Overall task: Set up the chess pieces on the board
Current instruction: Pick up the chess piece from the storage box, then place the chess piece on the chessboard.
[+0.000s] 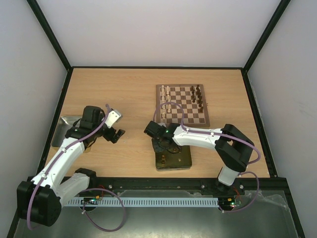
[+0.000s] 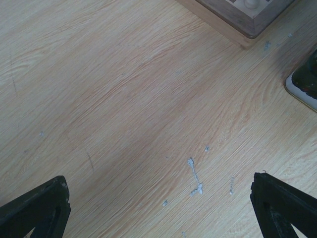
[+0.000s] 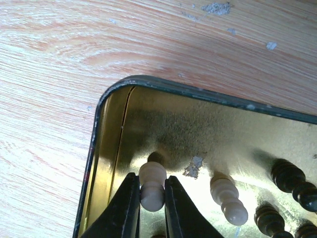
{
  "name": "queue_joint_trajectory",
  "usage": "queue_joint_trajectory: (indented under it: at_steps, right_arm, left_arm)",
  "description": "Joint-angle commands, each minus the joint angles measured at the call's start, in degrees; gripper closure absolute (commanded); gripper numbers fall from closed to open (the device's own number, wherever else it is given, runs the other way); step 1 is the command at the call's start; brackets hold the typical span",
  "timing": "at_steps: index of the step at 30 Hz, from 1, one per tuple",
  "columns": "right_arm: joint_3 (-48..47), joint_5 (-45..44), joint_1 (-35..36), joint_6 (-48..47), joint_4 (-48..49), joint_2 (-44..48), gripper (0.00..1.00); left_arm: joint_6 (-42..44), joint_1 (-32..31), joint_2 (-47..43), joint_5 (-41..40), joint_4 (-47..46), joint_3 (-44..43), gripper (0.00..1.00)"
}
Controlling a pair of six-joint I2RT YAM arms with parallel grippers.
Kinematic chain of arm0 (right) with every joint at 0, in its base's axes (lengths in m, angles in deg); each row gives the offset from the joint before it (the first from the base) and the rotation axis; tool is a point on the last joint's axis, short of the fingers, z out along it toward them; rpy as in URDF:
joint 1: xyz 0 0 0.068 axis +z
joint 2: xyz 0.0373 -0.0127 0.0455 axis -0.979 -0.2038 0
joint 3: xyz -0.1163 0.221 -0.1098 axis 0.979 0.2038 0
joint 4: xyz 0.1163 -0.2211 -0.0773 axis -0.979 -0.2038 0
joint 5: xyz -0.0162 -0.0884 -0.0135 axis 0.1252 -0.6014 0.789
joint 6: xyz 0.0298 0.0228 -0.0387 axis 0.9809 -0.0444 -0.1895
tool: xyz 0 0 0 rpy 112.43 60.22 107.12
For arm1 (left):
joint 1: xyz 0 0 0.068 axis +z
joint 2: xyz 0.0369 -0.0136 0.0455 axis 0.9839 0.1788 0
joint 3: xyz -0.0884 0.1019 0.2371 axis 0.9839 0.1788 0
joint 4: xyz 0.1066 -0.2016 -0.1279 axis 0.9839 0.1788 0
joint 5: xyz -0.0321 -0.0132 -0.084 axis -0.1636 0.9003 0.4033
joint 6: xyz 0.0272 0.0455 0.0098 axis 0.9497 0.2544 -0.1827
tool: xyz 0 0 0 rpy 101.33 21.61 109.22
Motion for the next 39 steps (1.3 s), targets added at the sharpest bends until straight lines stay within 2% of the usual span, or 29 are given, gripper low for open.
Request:
queue_joint_trajectory:
  at_steps: [1, 9, 15, 21, 31, 39]
  right_arm:
    - [-1.6, -1.7, 0.4, -0.9, -2.2, -0.8, 0.9]
    - [-5.4, -5.7, 0.0, -2.1, -7.6, 1.0, 0.92]
    - [-11.3, -8.0, -5.0, -5.0, -12.4, 3.4, 0.92]
    - [-17.5, -9.6, -11.0, -8.0, -15.3, 1.3, 0.92]
    - [-21.9, -5.4, -18.9, -10.0, -13.4, -4.6, 0.92]
    - [-22.9, -2.9, -20.9, -9.8, -10.9, -9.0, 0.92]
  left_arm:
    - [-0.6, -0.7, 0.6, -0.3, -0.7, 0.7, 0.01]
    - [-0.6, -0.8, 0.5, -0.4, -0.7, 0.7, 0.01]
    - [-0.7, -0.9, 0.6, -0.4, -0.7, 0.7, 0.01]
    - [-0.7, -1.0, 0.3, -0.4, -0.9, 0.8, 0.01]
    - [-0.5, -1.1, 0.0, -0.1, -0.8, 0.8, 0.01]
    - [-0.5, -1.3, -0.2, 0.3, -0.8, 0.9, 0.01]
